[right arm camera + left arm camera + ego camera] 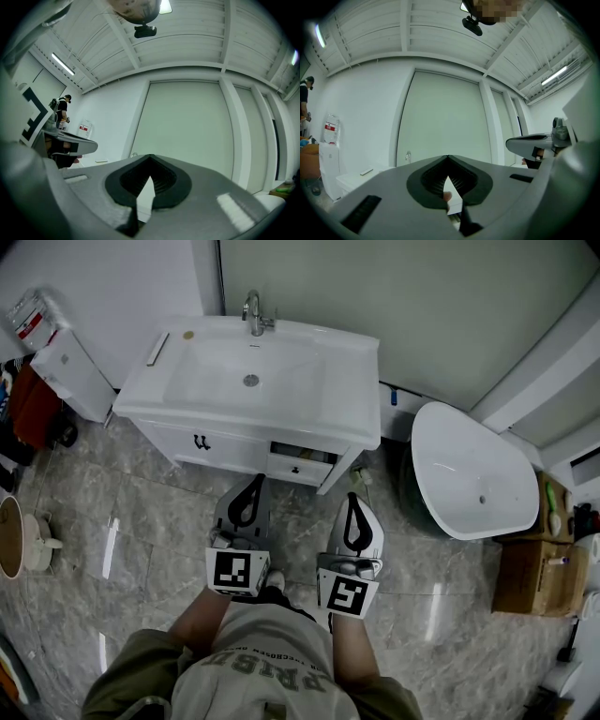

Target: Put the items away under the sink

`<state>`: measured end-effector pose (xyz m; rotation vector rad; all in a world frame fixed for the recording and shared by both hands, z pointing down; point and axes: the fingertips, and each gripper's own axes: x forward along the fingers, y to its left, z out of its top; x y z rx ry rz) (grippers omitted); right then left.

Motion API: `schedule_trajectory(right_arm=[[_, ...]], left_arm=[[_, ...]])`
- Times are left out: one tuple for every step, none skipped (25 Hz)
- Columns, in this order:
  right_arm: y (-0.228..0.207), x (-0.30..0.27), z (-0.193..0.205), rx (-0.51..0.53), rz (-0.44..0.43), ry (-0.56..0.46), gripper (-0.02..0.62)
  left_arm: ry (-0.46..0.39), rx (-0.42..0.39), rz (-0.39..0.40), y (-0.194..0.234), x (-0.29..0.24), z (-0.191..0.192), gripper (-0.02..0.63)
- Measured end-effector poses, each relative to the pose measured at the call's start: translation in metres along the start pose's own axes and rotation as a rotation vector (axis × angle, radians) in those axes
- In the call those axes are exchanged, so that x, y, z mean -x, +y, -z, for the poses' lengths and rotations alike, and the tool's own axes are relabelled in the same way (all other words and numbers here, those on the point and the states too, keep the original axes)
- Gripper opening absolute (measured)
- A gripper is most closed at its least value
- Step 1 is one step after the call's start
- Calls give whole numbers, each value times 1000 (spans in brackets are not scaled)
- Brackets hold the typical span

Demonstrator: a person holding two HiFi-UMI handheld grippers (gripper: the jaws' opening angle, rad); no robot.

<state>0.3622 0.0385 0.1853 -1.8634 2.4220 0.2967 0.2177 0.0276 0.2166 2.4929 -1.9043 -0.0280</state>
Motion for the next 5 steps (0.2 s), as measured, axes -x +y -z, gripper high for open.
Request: schedule_trajectory(right_arm=[[-1,1,0,-1,0,0,-2],[-2,1,0,-1,0,0,-2],[-3,1,-1,-1,0,0,-2],[-3,2,-1,-1,-1,-1,-2],[-4,2,-2,0,-2,-2,-2]], left_arm=[[8,0,0,-1,0,2,11],[9,-1,0,-3,1,2,9],[3,-2,2,-4,0,1,11],[-4,-5,4,-5,0,-1,9],[-11,-9,6,-7,0,-3,9]])
